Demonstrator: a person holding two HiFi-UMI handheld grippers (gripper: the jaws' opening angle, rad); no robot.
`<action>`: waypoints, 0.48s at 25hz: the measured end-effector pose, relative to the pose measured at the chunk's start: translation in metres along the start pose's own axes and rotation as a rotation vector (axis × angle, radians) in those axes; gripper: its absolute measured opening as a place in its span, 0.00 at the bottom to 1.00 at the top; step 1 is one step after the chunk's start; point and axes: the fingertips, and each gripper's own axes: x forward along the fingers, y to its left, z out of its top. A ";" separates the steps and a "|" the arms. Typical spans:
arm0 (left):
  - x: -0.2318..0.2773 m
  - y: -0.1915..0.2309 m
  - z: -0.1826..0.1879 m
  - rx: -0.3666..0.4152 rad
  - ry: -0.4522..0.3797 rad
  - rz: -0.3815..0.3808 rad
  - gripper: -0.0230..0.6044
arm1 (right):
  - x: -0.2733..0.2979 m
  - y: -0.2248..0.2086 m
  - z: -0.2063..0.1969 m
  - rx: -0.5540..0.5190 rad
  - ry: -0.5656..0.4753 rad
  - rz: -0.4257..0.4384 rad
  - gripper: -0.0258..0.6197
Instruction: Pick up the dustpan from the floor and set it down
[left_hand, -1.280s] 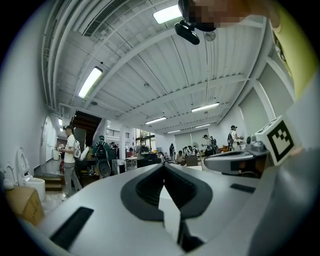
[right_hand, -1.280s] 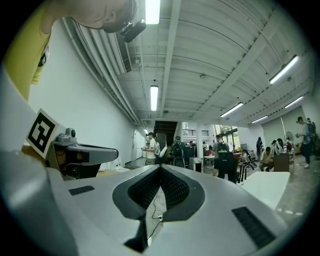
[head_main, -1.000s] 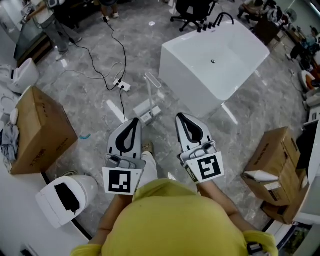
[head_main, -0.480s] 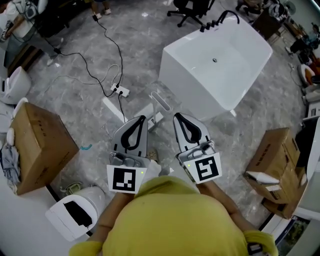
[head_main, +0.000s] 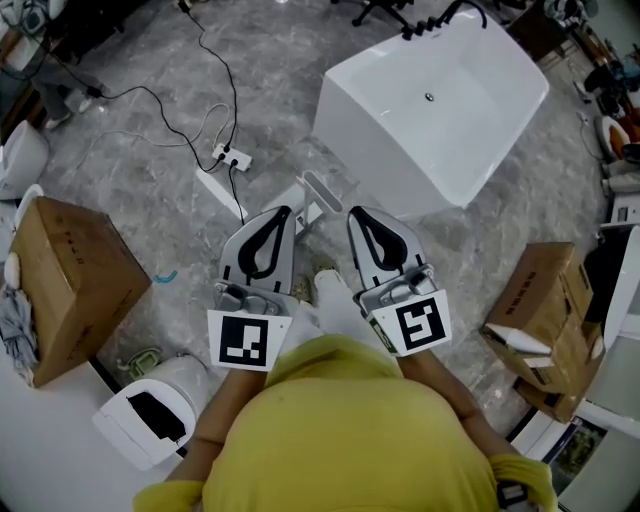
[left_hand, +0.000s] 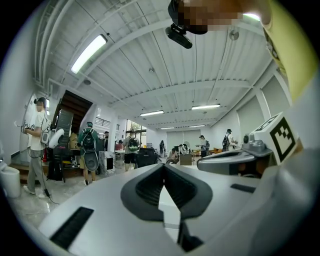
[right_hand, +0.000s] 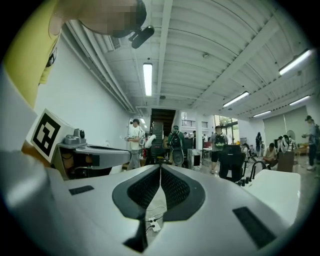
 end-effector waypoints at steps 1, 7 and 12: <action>0.003 0.001 -0.002 -0.004 0.005 0.003 0.04 | 0.003 -0.002 -0.001 -0.005 0.004 0.004 0.07; 0.020 0.004 -0.013 0.013 0.018 0.003 0.04 | 0.027 -0.013 -0.025 -0.010 0.042 0.063 0.07; 0.040 0.005 -0.030 0.019 0.049 0.011 0.04 | 0.051 -0.023 -0.059 -0.003 0.103 0.155 0.09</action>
